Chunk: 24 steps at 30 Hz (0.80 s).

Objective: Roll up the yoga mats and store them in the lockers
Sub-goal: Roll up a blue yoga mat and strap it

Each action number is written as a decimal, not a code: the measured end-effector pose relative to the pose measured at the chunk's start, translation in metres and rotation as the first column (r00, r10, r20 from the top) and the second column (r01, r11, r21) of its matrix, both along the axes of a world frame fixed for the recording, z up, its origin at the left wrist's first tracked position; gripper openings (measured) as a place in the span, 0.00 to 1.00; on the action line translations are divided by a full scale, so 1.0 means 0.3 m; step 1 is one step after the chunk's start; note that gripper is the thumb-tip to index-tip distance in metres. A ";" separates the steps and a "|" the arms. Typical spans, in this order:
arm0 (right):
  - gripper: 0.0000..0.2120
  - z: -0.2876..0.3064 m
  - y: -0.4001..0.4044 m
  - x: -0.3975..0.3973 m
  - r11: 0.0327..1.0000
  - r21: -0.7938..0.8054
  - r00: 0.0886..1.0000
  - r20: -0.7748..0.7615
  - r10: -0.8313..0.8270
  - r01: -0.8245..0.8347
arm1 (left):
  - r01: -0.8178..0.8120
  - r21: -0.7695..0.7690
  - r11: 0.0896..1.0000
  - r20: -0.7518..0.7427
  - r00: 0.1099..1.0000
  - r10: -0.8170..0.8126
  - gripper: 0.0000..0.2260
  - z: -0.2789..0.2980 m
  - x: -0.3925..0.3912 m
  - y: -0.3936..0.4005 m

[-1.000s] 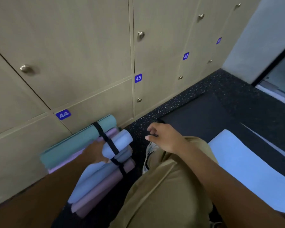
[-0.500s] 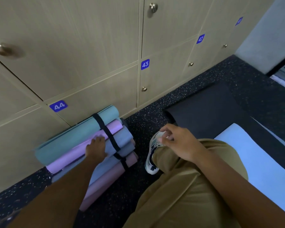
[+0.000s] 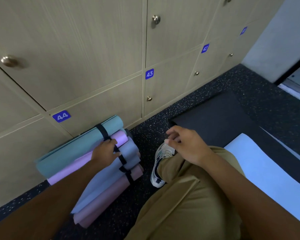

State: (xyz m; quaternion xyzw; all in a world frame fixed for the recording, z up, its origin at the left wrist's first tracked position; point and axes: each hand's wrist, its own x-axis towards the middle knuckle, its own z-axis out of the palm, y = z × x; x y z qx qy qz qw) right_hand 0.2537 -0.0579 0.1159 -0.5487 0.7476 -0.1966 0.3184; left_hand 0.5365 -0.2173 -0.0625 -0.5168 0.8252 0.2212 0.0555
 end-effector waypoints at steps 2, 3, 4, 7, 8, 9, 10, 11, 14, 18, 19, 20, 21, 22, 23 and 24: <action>0.14 0.025 0.003 -0.042 1.000 -0.027 0.999 -0.032 -0.001 0.000 | 0.007 0.004 1.000 -0.095 0.995 -0.007 0.23 0.081 -0.065 0.005; 0.14 0.041 0.006 -0.066 0.999 -0.034 0.999 -0.045 -0.003 0.001 | 0.019 0.000 1.000 -0.134 0.991 -0.019 0.23 0.123 -0.102 0.007; 0.14 0.058 0.008 -0.092 0.999 -0.038 0.998 -0.061 -0.007 0.005 | 0.037 -0.004 0.999 -0.164 0.986 -0.037 0.22 0.161 -0.139 0.007; 0.14 0.110 0.023 -0.189 0.997 -0.059 0.993 -0.110 -0.050 0.043 | 0.118 -0.032 0.992 -0.246 0.962 -0.122 0.17 0.276 -0.267 0.010; 0.14 0.128 0.031 -0.223 0.996 -0.063 0.990 -0.118 -0.072 0.065 | 0.143 -0.049 0.988 -0.284 0.947 -0.151 0.16 0.315 -0.315 0.014; 0.13 0.145 0.042 -0.257 0.994 -0.068 0.988 -0.125 -0.094 0.086 | 0.159 -0.057 0.986 -0.322 0.932 -0.169 0.16 0.352 -0.367 0.019; 0.13 0.160 0.056 -0.294 0.992 -0.074 0.985 -0.133 -0.114 0.105 | 0.174 -0.058 0.983 -0.352 0.918 -0.183 0.15 0.392 -0.420 0.031; 0.13 0.171 0.072 -0.329 0.989 -0.076 0.981 -0.143 -0.133 0.123 | 0.186 -0.048 0.981 -0.371 0.909 -0.191 0.14 0.426 -0.473 0.040; 0.13 0.190 0.145 -0.434 0.979 -0.073 0.968 -0.152 -0.201 0.192 | 0.253 0.016 0.967 -0.407 0.885 -0.225 0.11 0.512 -0.638 0.090; 0.15 0.167 0.266 -0.549 0.965 -0.037 0.944 -0.199 -0.263 0.261 | 0.329 0.020 0.944 -0.456 0.843 -0.284 0.11 0.594 -0.839 0.162; 0.16 0.155 0.299 -0.576 0.961 -0.024 0.938 -0.212 -0.273 0.275 | 0.348 0.035 0.937 -0.466 0.835 -0.293 0.11 0.608 -0.888 0.180; 0.16 0.139 0.334 -0.604 0.957 -0.011 0.933 -0.219 -0.285 0.289 | 0.375 0.050 0.926 -0.468 0.828 -0.310 0.11 0.623 -0.937 0.201; 0.16 0.120 0.367 -0.629 0.952 0.006 0.928 -0.224 -0.297 0.306 | 0.405 0.060 0.912 -0.462 0.821 -0.334 0.11 0.633 -0.986 0.220; 0.16 0.098 0.399 -0.653 0.947 0.025 0.924 -0.228 -0.307 0.321 | 0.436 0.065 0.898 -0.452 0.815 -0.363 0.12 0.641 -1.030 0.240; 0.16 0.076 0.428 -0.675 0.941 0.044 0.920 -0.230 -0.317 0.335 | 0.462 0.068 0.885 -0.441 0.809 -0.389 0.12 0.646 -1.071 0.260; 0.15 0.052 0.455 -0.697 0.934 0.056 0.916 -0.226 -0.331 0.352 | 0.486 0.069 0.871 -0.428 0.803 -0.414 0.12 0.648 -1.111 0.279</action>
